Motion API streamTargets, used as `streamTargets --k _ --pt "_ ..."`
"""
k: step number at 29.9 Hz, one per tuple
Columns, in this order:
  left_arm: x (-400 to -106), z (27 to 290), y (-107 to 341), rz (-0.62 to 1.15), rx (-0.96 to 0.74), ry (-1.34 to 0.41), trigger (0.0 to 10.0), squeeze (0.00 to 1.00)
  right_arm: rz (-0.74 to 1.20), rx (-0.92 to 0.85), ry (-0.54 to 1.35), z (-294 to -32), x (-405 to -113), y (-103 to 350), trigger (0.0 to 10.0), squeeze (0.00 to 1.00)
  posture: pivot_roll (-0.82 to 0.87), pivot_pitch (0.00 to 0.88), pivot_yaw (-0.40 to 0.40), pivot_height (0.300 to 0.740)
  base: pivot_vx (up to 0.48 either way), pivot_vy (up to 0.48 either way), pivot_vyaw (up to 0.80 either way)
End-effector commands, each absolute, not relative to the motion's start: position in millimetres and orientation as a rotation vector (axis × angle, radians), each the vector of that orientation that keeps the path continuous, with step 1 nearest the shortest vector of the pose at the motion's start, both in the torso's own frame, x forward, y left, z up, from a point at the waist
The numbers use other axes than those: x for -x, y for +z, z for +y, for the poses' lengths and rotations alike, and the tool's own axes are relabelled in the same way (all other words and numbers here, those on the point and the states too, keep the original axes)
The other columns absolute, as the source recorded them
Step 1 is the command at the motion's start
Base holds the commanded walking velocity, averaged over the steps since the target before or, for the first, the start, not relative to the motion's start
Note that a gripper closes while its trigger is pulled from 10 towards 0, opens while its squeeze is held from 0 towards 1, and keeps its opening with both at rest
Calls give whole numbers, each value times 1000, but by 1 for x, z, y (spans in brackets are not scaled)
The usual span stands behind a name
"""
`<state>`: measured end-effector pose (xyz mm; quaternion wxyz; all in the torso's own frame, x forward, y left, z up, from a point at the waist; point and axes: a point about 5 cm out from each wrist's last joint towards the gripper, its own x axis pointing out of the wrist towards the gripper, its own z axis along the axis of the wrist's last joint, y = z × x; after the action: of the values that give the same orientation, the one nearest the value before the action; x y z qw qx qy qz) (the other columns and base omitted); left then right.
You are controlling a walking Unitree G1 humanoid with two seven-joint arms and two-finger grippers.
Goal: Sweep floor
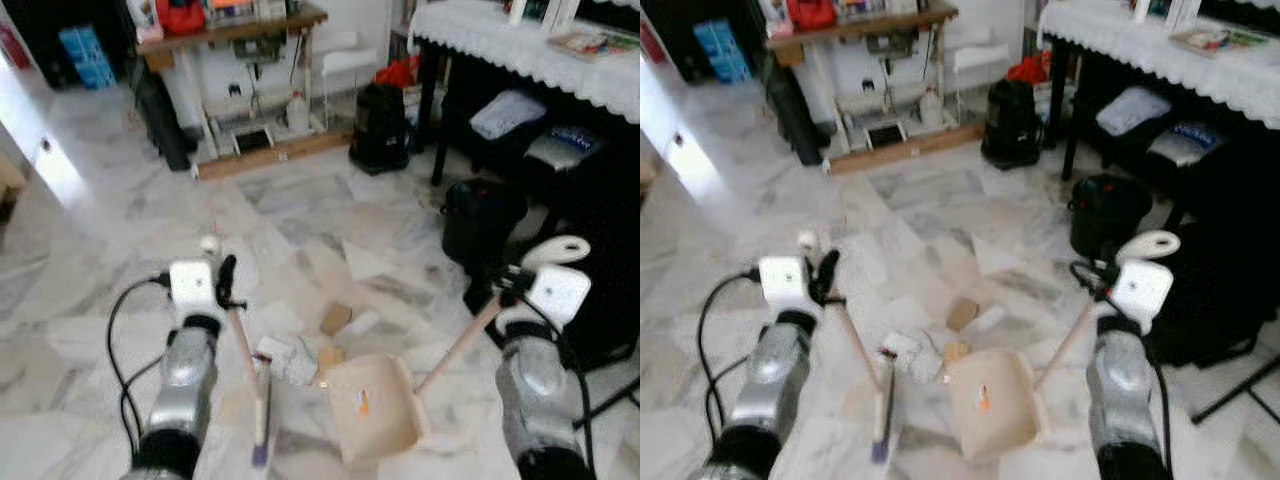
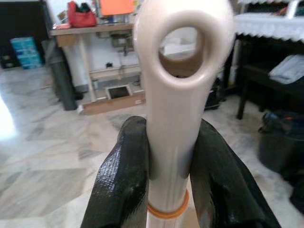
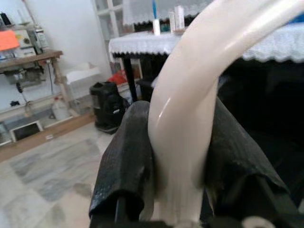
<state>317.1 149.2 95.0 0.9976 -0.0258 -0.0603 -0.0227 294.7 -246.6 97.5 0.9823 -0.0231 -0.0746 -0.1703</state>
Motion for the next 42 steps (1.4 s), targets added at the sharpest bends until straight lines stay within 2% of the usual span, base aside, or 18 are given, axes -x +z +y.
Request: streamTargets --k 1,37,42 --pt "-321 157 107 -174 50 -29 10000 0 -197 34 -318 -238 -301 107 10000 0 -173 0 51 740 345 0 0" --pt "-320 156 107 -174 50 -33 10000 0 -192 40 -313 -237 -300 106 10000 0 -171 0 51 740 343 0 0" --pt "-320 155 107 -173 55 -45 10000 0 -185 53 -313 -238 -299 105 10000 0 -171 0 52 740 55 0 0"
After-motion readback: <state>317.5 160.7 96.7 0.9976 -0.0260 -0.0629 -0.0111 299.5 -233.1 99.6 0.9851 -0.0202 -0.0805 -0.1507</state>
